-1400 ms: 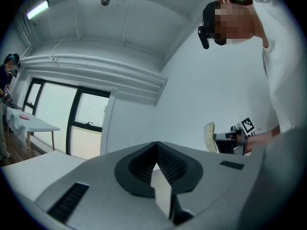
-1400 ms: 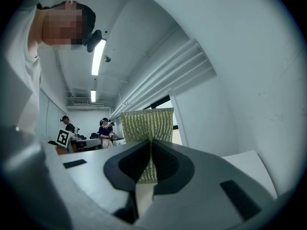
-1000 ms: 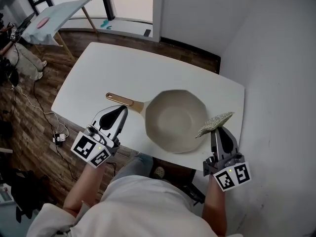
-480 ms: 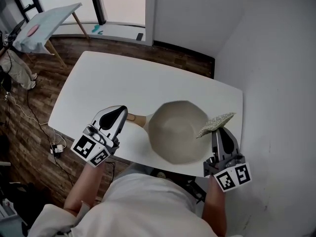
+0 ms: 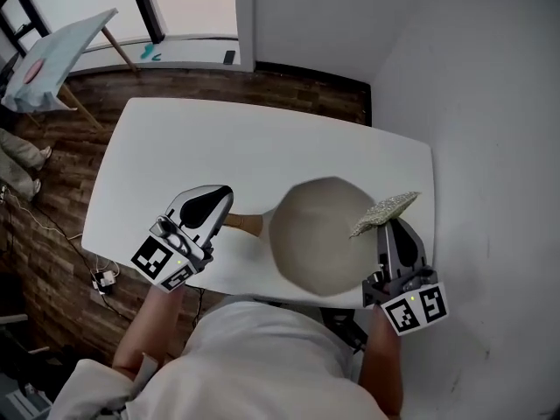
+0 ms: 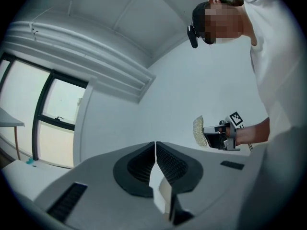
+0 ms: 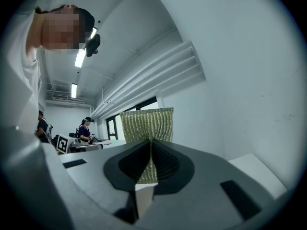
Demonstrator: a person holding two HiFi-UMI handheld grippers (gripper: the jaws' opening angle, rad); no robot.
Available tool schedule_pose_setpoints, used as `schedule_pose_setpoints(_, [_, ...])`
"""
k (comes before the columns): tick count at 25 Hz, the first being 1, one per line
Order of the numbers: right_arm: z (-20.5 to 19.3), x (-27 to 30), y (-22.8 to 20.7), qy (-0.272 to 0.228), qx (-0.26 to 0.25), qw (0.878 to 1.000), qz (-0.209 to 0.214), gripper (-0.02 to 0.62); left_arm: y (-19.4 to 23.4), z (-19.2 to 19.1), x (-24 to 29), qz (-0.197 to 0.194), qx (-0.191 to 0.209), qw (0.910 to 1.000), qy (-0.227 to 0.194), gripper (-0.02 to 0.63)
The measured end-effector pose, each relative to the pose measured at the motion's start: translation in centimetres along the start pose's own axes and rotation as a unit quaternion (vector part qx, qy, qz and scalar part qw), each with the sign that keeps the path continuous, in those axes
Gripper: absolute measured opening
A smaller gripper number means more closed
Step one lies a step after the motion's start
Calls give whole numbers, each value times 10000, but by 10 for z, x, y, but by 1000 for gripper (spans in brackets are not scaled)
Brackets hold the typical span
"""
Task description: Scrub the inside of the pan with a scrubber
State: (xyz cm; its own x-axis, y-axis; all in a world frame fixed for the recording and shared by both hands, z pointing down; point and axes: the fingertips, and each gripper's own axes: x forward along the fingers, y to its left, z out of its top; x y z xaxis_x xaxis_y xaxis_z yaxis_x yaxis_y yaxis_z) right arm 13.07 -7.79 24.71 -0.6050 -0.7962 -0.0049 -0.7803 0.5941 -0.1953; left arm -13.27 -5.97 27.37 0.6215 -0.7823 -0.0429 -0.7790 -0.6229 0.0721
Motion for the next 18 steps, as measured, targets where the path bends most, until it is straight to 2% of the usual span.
schedule_pose_setpoints(8, [-12, 12, -2, 123, 23, 9994, -328, 26, 10, -19, 10, -611, -19, 9979, 201, 13])
schedule_pose_setpoints(11, [-17, 14, -3, 192, 43, 9990, -404, 26, 7, -29, 15, -867, 8, 9954, 405, 14])
schedule_pose_setpoints(18, [-30, 19, -6, 389, 82, 9984, -407, 26, -19, -55, 30, -1700, 568, 9780, 1063, 23])
